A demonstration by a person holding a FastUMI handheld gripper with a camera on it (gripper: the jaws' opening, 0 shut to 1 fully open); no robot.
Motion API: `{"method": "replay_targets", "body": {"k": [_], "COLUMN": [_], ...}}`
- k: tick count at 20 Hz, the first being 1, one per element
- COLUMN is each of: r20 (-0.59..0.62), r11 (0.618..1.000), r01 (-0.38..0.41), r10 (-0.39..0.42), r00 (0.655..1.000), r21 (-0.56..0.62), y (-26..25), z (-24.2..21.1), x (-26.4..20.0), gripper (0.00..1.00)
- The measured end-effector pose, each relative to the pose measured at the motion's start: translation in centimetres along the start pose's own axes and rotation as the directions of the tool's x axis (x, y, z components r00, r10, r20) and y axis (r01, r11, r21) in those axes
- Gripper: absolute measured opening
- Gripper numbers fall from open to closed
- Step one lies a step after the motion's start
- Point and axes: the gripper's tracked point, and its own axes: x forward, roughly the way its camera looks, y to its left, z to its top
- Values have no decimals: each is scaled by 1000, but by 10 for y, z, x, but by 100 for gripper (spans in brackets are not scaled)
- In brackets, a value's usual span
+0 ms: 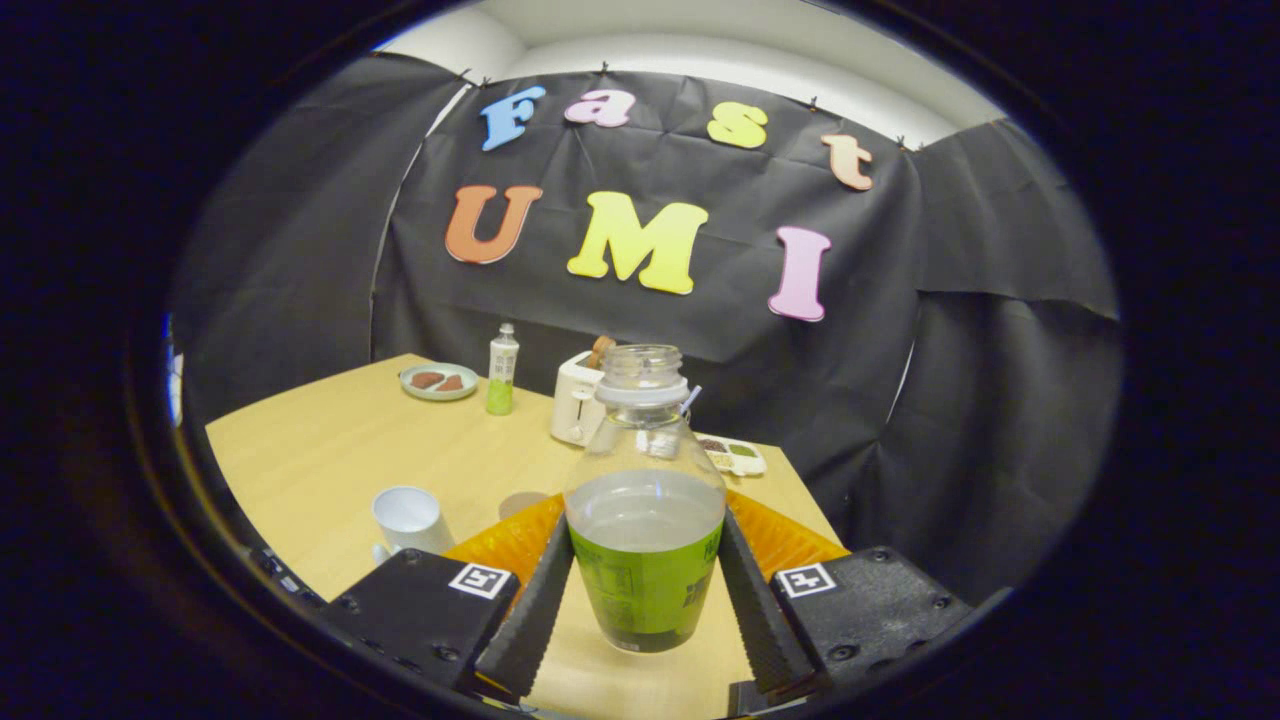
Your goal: Take the bottle from table, then pour the juice into the cup, finally place the bottle on the coaster
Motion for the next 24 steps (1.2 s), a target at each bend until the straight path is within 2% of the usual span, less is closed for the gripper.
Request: {"method": "replay_targets", "body": {"k": [4, 7, 11, 19, 24], "r20": [44, 75, 112, 209, 278], "r11": [981, 937, 872, 692, 567], "r01": [113, 195, 251, 344, 371], "r10": [-108, -181, -225, -275, -247], "r00": [993, 981, 968, 938, 928], "r21": [-158, -289, -419, -635, -736], "y": [-13, -13, 4, 39, 59], "z": [26, 32, 36, 36, 44], "x": [5, 11, 28, 60, 63], "gripper": [82, 82, 82, 82, 82]}}
